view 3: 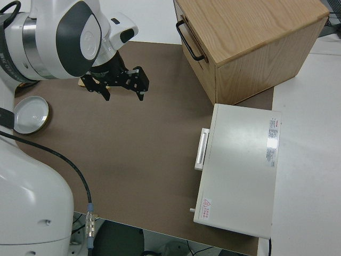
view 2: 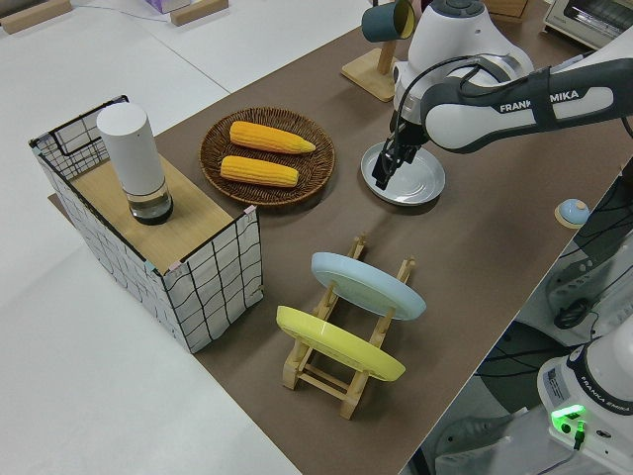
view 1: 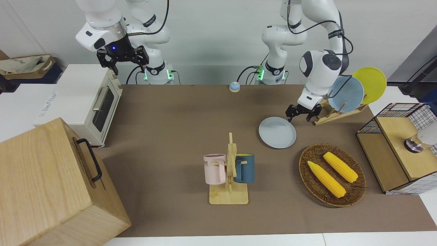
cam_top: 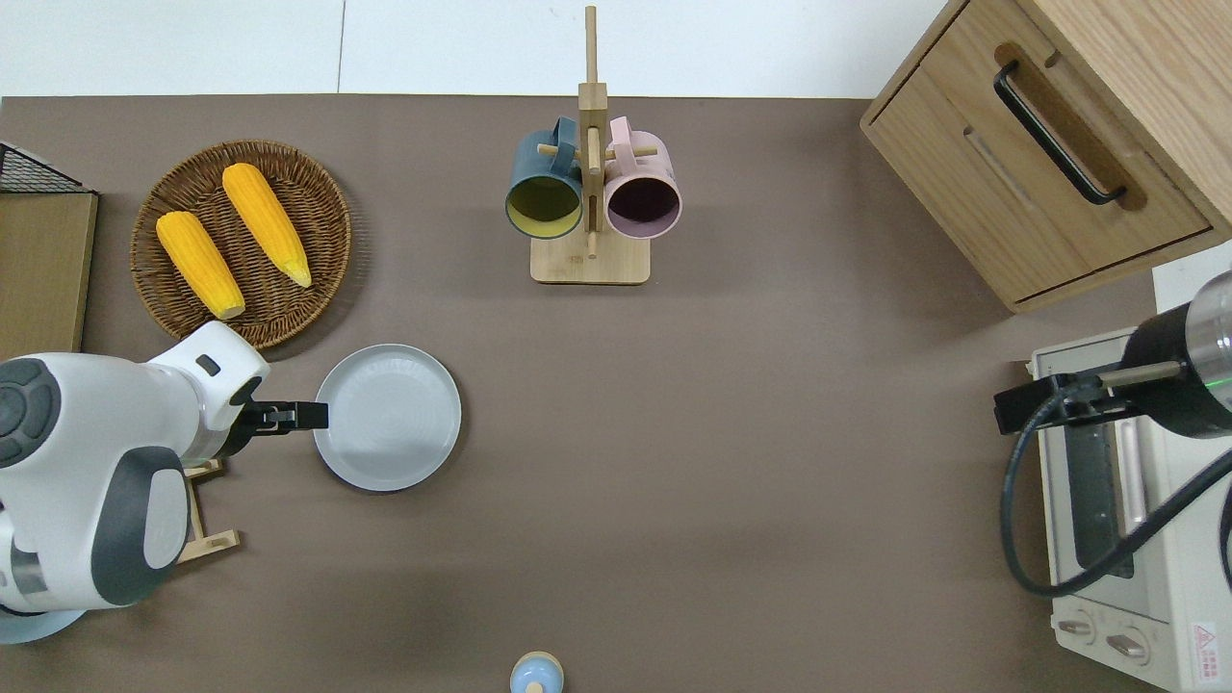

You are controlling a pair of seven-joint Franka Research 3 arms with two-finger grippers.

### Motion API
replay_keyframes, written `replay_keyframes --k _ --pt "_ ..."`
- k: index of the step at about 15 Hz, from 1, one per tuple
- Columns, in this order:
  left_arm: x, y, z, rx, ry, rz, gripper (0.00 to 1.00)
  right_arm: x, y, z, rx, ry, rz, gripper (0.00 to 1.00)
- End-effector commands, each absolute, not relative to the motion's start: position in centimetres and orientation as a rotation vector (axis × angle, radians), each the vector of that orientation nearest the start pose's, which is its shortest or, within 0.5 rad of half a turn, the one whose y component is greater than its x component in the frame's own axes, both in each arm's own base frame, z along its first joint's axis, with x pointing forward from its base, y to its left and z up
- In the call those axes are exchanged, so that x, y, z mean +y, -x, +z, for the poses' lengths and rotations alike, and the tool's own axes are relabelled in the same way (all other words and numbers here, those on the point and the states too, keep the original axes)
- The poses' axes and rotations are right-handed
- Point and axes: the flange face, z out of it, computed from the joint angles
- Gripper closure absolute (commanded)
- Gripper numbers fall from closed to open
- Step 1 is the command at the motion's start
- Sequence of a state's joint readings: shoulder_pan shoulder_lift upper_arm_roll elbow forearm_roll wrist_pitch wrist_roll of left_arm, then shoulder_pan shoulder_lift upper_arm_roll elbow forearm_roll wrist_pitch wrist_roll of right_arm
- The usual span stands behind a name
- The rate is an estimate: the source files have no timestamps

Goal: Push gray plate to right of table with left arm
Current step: 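Move the left gripper toward the edge of the gray plate nearest it, then lower the left gripper against the gray plate's rim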

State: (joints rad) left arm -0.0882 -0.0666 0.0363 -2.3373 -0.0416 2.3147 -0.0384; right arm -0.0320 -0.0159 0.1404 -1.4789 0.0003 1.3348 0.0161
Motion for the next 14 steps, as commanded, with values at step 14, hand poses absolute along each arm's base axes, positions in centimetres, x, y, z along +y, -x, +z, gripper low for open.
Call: replay_keyframes --k 14 --pt "-2.9 -49.5 29.9 -0.067 3.186 -0.033 0.00 5.6 -51.8 66.0 -0.121 3.139 0.208 0.017"
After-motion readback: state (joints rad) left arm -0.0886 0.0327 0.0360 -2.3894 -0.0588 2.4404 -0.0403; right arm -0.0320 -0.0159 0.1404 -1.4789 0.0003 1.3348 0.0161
